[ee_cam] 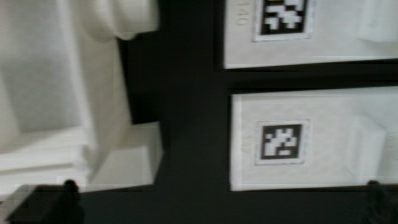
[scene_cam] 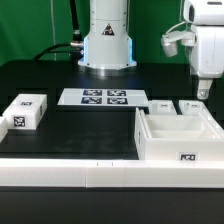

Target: Assemble cabinet

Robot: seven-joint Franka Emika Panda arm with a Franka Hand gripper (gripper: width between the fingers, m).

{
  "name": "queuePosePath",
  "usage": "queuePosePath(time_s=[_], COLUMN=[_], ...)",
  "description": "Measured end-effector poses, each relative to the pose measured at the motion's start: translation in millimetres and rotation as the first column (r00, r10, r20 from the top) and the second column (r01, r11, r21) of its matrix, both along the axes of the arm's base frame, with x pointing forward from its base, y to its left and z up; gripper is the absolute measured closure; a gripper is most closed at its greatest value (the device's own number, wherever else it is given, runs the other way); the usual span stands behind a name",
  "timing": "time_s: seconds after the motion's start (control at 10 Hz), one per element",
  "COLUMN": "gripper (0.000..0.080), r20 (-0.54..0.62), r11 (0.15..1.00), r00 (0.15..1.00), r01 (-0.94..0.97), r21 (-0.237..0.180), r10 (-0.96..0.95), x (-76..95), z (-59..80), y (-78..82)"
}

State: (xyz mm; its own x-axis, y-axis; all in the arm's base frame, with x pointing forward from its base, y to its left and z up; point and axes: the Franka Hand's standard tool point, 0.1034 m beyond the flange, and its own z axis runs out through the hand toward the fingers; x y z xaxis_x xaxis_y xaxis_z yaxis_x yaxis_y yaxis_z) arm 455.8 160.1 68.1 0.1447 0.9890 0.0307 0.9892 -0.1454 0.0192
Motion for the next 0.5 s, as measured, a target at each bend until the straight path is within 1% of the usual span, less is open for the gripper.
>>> queuePosePath(time_s=[0.2, 0.5], gripper=[0.0002, 0.0002], r20=[-0.014, -0.015], r11=[1.0, 1.0], r00=[1.0, 1.0], r01=[0.008, 0.01], r21=[0.003, 0.002], r10=[-0.008, -0.01], x=[-9.0, -8.3], z=[-5.8, -6.2], y=[9.3, 7.2])
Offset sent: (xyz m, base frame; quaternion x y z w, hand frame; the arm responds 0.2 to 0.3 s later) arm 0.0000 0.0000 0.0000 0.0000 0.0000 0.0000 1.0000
